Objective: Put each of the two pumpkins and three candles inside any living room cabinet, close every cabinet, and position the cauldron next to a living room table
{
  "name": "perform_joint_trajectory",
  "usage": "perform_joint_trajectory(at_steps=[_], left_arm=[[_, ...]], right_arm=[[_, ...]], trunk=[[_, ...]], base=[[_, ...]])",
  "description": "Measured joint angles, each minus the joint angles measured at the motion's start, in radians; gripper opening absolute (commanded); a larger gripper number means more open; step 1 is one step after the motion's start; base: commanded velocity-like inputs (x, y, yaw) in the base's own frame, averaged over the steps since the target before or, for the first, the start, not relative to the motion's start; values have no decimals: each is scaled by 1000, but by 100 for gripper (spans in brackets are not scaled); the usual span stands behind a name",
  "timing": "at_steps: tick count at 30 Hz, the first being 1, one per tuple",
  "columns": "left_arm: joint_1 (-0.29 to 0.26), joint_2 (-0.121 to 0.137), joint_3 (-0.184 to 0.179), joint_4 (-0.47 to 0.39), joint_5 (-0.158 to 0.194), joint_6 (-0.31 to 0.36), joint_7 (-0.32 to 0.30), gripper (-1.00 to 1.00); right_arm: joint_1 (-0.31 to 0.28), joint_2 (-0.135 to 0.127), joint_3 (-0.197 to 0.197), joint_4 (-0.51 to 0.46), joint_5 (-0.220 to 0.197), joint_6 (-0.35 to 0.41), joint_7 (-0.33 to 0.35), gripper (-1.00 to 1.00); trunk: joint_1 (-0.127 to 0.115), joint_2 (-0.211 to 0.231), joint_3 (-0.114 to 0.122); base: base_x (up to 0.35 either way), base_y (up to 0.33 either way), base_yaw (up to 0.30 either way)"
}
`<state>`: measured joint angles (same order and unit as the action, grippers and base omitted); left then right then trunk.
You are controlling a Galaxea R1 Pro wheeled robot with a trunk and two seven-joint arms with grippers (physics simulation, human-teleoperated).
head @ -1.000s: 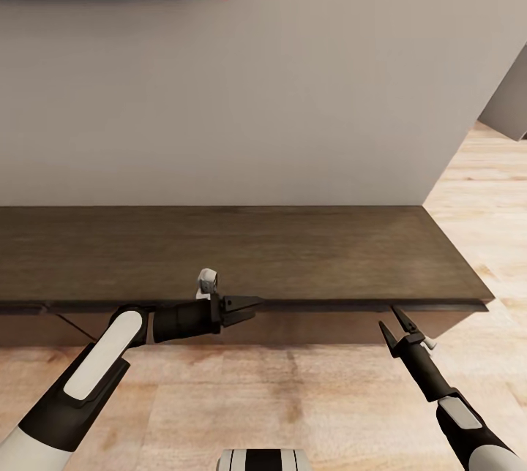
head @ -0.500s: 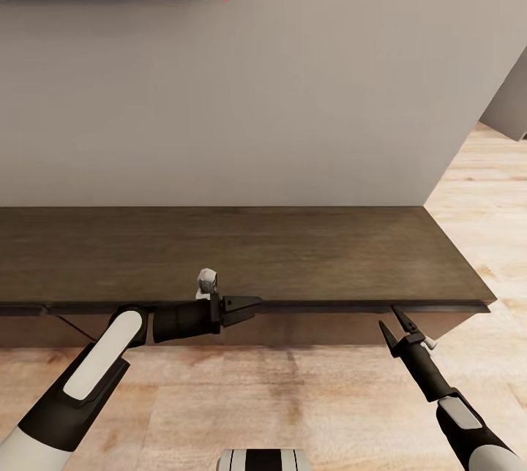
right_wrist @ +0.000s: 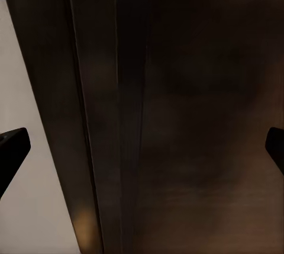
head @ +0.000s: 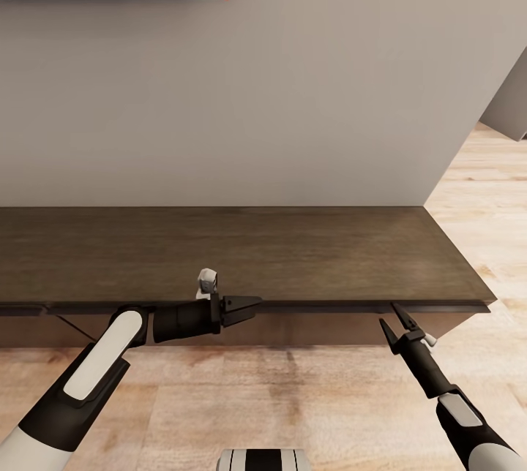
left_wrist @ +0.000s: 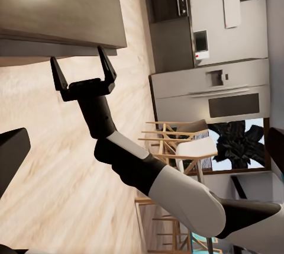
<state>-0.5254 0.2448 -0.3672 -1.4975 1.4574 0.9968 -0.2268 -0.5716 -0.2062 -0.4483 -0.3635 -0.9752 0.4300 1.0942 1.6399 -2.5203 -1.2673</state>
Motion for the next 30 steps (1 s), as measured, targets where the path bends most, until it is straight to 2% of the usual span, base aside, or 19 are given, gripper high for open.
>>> perform_joint_trajectory(at_steps=[23,30], left_arm=[[0,-1,-6,1,-4,-2,0,100],[0,-1,-6,2,-4,-1,0,100]], right_arm=[[0,-1,0,-1,1,4,-5,100],[0,-1,0,-1,1,5,-5,100]], trunk=[[0,0,0],[-2,1,19]], base=[[0,0,0],[0,0,0]])
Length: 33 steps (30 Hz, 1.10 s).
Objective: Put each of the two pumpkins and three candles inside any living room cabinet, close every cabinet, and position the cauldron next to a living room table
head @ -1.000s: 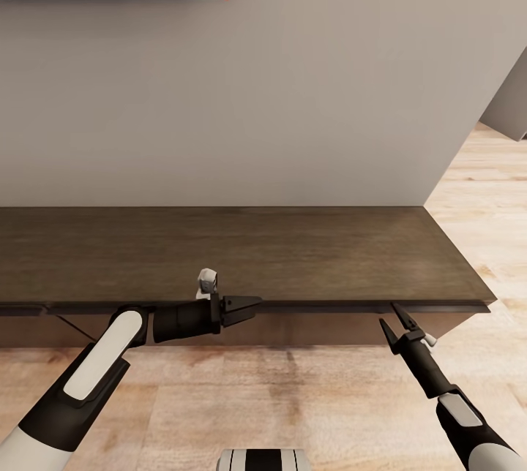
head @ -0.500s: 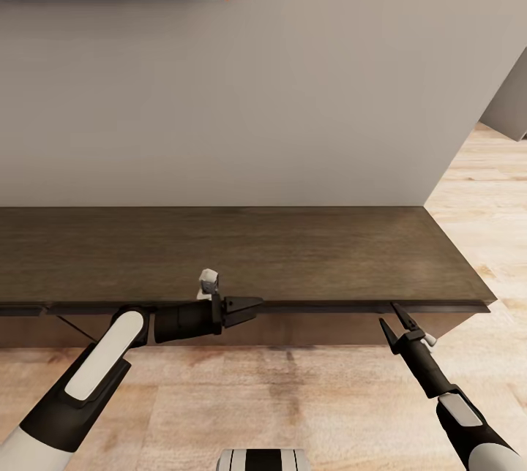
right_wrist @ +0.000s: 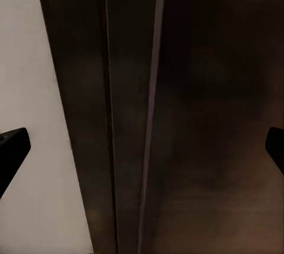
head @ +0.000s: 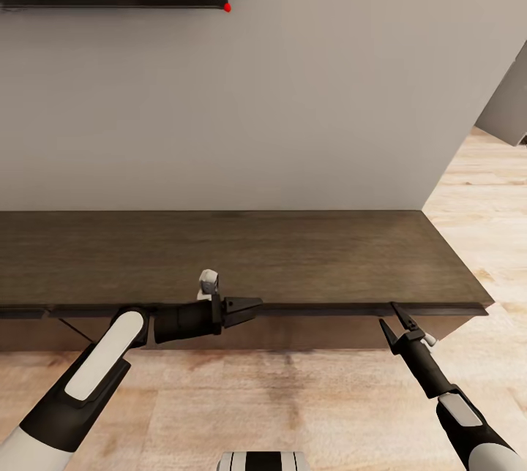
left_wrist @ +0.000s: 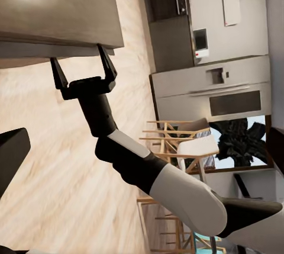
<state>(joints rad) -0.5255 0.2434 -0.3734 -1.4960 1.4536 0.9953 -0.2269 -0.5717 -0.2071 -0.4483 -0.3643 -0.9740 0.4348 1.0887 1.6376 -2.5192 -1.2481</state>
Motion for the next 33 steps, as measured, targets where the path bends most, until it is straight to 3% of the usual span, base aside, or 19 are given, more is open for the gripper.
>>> perform_joint_trajectory(at_steps=[24,25,33], left_arm=[[0,1,0,0,-1,0,0,100],[0,1,0,0,-1,0,0,100],[0,0,0,0,-1,0,0,100]], right_arm=[[0,1,0,0,0,0,1,100],[0,1,0,0,0,0,1,-100],[1,1,-2,2,16,-17,-7,-100]], trunk=[[0,0,0],[0,0,0],[0,0,0]], base=[[6,-6,0],[0,0,0],[0,0,0]])
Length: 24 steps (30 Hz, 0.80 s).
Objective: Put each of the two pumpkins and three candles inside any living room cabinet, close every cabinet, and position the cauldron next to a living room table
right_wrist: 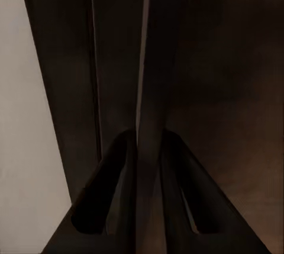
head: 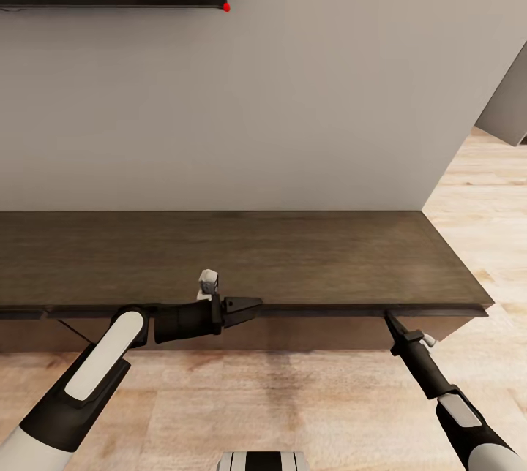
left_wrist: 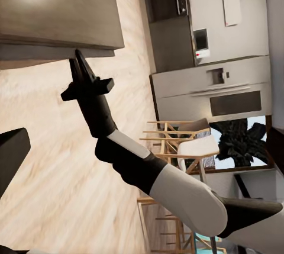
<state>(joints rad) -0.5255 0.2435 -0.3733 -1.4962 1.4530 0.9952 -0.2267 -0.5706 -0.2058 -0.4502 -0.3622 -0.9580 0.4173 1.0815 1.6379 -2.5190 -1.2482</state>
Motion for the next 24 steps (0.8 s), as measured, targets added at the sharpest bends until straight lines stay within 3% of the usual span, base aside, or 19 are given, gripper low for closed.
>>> perform_joint_trajectory(at_steps=[24], left_arm=[[0,-2,0,0,-3,0,0,100]], right_arm=[[0,3,0,-2,-11,4,3,-100]], trunk=[[0,0,0]], base=[[0,0,0]])
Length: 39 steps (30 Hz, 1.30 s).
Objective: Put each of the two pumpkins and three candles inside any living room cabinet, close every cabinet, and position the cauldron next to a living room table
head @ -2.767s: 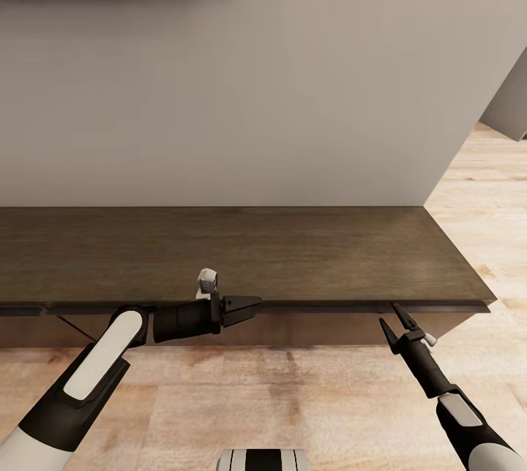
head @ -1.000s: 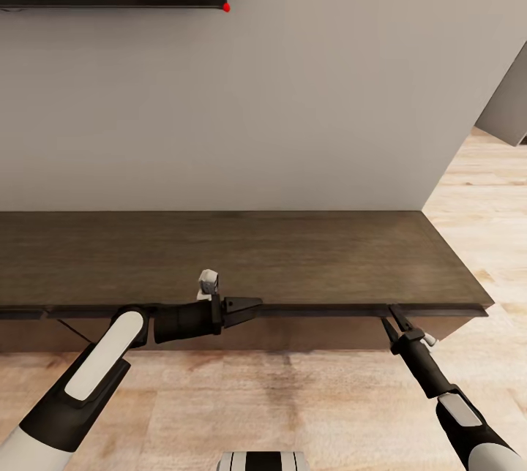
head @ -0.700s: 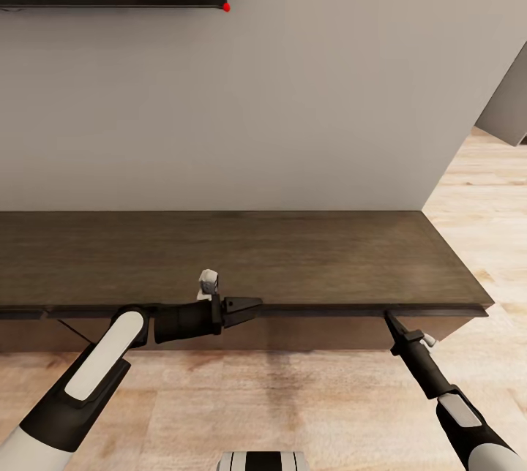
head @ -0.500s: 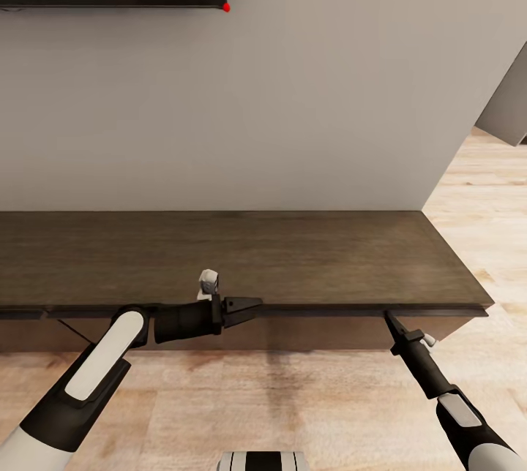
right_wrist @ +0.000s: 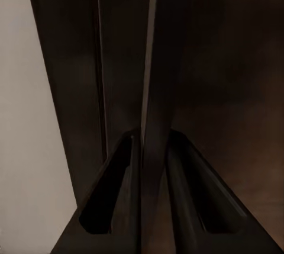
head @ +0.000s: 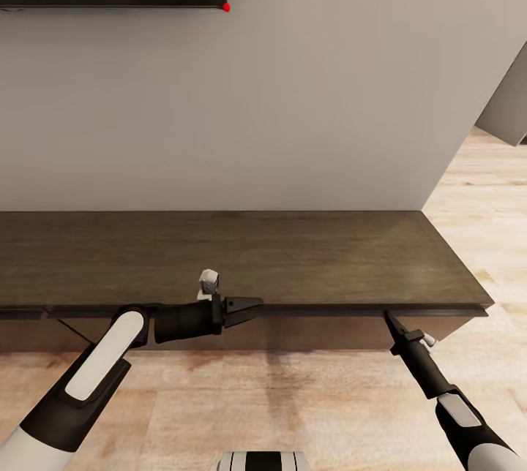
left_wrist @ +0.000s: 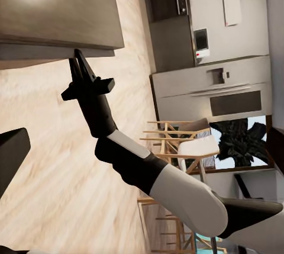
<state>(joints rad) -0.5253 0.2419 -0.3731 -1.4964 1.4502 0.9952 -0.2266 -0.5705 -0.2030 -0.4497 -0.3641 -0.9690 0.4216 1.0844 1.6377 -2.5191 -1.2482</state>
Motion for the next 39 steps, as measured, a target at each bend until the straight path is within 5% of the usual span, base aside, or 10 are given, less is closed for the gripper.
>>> perform_joint_trajectory(at_steps=[14,28,39], left_arm=[[0,0,0,1,0,0,0,100],[0,-1,-1,1,-1,0,-1,100],[0,-2,-1,1,-1,0,-1,100]], right_arm=[[-1,-4,5,-1,0,5,-4,-100],[-2,2,37,-2,-3,14,2,-100],[-2,23,26,-2,-5,18,5,-100]], trunk=[[0,0,0],[0,0,0],[0,0,0]], base=[[-15,0,0],[-220,-50,0],[-230,-27,0]])
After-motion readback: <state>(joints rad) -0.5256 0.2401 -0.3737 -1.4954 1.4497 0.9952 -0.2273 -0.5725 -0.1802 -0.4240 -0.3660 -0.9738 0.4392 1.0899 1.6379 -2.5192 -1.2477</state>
